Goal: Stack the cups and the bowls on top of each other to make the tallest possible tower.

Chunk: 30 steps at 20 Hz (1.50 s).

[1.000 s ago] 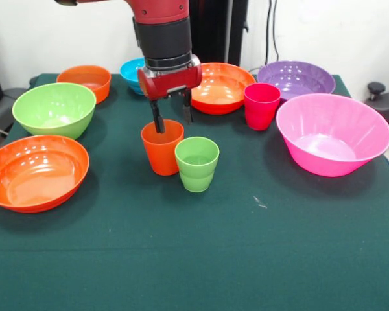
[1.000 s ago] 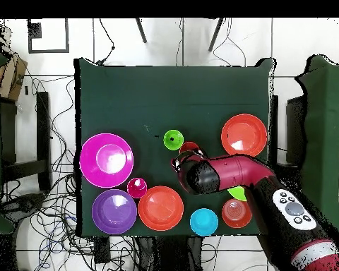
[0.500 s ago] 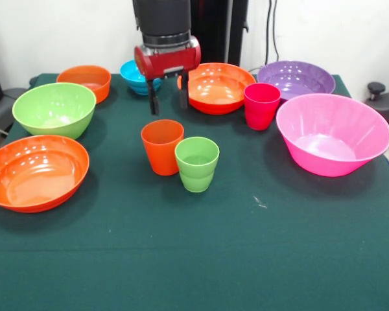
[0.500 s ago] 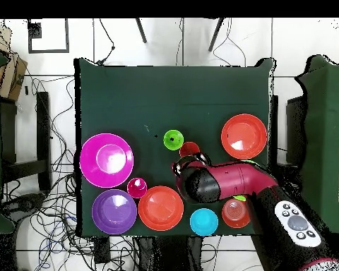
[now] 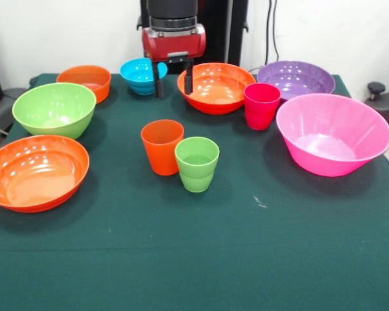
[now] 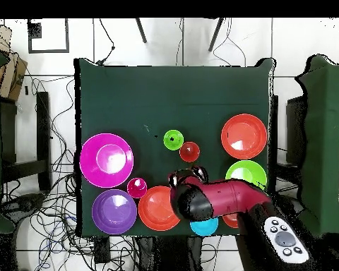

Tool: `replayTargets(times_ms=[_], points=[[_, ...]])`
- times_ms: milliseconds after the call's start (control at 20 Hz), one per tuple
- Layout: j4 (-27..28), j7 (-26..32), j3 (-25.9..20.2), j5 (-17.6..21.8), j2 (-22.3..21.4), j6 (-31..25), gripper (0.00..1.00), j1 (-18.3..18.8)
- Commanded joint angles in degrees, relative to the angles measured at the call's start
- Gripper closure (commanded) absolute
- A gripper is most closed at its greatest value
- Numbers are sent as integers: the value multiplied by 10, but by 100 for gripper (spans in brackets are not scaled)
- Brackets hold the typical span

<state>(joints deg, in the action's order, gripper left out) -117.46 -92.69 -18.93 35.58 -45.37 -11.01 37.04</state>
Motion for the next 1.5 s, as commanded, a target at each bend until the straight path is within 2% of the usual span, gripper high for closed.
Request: replayTargets(times_ms=[50,600,1050,1500], points=[[-61,-124,62,2,1,64,0,-49],[-68,-160,98,3,24,108,0,-93],[-72,-166,87,-12,21,105,0,-123],[-58,-179,84,-32,38,112,0,-165]])
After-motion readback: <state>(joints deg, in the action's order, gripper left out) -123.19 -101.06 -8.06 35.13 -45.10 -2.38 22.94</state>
